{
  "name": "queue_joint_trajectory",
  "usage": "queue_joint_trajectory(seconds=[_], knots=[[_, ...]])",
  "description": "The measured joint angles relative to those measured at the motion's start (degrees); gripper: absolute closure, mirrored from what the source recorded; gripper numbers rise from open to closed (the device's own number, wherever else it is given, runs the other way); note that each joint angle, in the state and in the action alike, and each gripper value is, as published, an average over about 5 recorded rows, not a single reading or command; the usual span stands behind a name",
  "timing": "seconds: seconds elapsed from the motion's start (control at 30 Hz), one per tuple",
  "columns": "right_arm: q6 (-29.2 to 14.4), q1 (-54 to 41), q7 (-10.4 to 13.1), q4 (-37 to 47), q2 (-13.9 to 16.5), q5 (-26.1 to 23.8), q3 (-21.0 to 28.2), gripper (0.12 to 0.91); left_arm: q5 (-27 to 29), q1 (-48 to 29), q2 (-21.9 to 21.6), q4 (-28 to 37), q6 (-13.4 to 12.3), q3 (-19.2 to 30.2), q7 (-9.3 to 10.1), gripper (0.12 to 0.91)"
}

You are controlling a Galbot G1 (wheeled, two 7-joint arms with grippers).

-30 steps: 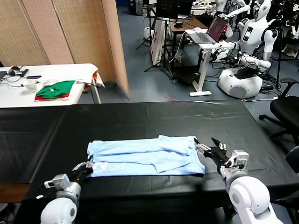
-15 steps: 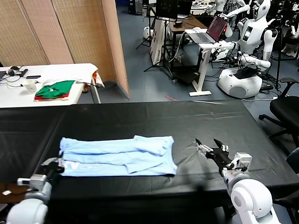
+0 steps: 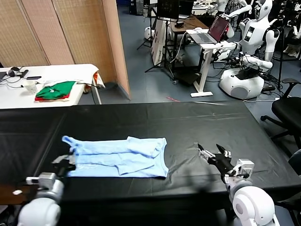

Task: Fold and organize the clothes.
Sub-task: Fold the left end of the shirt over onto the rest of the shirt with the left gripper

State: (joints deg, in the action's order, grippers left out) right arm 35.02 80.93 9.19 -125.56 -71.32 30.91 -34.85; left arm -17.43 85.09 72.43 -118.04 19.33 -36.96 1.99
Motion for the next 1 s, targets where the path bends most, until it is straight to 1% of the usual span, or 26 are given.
queue_joint_trajectory(seconds=[0.17, 0.3, 0.47, 0.67, 0.87, 1.0], knots=[[-0.3, 1.1, -0.1, -0.1, -0.9, -0.8, -0.7, 0.118, -2.6, -1.6, 5.0, -2.2, 1.5, 7.0, 1.14, 0.855], [-0.5, 1.9, -0.2, -0.2, -1.4, -1.1, -1.1, 0.118, -2.8, -3.4, 8.1, -2.0, 1.8, 11.9, 1.47, 0.855], [-0.5, 2.7, -0.3, -0.2, -1.7, -1.3, -1.5, 0.118, -3.0, -5.5, 11.6, -0.4, 1.8, 16.5, 1.51, 0.855], [-0.6, 3.0, -0.3, -0.2, -2.0, -1.4, -1.7, 0.118, -3.4, -6.8, 14.3, 0.5, 2.1, 19.8, 1.74, 0.855], [-0.6, 3.3, -0.4, -0.3, -2.5, -1.9, -1.4, 0.118, -3.3, -7.1, 15.2, 1.6, 2.0, 22.4, 1.72, 0.855], [-0.6, 3.8, -0.6, -0.4, -2.6, -2.3, -1.4, 0.118, -3.2, -7.3, 15.9, 2.9, 1.6, 23.0, 1.58, 0.855]])
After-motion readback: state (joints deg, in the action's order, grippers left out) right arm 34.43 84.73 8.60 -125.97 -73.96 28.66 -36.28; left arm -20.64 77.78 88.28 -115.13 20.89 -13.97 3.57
